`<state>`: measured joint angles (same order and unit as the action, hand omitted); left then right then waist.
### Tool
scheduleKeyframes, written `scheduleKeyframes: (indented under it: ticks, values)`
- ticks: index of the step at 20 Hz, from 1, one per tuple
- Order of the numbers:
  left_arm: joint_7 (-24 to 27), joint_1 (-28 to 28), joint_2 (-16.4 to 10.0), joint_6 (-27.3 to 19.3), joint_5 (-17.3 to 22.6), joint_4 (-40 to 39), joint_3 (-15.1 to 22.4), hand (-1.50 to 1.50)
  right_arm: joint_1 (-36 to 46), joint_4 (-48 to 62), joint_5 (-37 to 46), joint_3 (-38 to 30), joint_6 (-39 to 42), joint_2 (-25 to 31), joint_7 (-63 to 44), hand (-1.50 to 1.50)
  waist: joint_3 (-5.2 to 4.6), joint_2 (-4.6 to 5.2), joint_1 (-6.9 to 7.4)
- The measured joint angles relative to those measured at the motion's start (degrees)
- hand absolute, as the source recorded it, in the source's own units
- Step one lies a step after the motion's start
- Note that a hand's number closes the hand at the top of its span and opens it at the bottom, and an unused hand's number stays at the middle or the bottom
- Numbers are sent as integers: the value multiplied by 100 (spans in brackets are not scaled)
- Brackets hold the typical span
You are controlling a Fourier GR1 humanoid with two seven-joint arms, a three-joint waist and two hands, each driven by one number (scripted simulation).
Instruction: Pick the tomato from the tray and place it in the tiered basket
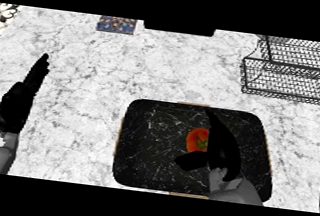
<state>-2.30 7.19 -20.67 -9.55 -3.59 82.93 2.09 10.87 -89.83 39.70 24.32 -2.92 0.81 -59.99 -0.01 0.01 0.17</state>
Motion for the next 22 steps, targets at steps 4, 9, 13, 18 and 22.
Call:
scheduleKeyframes:
  ticks: [4, 9, 13, 18, 22]
  values:
    - [-29, 144, -22, 89, 0, -90, -100, 0, 141, 270, -101, 202, 231, 75, 193, 150, -28, -28, -9]
    - [-152, 116, 117, 110, -151, 54, -151, 0, 165, 300, 204, 331, 397, 119, 278, 150, -20, -27, -10]
    - [-148, 130, 127, 187, -184, 1, -248, 0, 263, 160, -6, 234, 235, 32, 224, 150, -15, -18, -16]
    - [-124, 206, 175, 264, -225, -18, -292, 0, 826, 644, 17, 620, 359, -45, 424, 150, -4, 4, 41]
    - [-183, 204, 232, 289, -265, 40, -252, 0, 1538, 1200, 8, 781, 643, -56, 770, 150, -1, 11, 75]
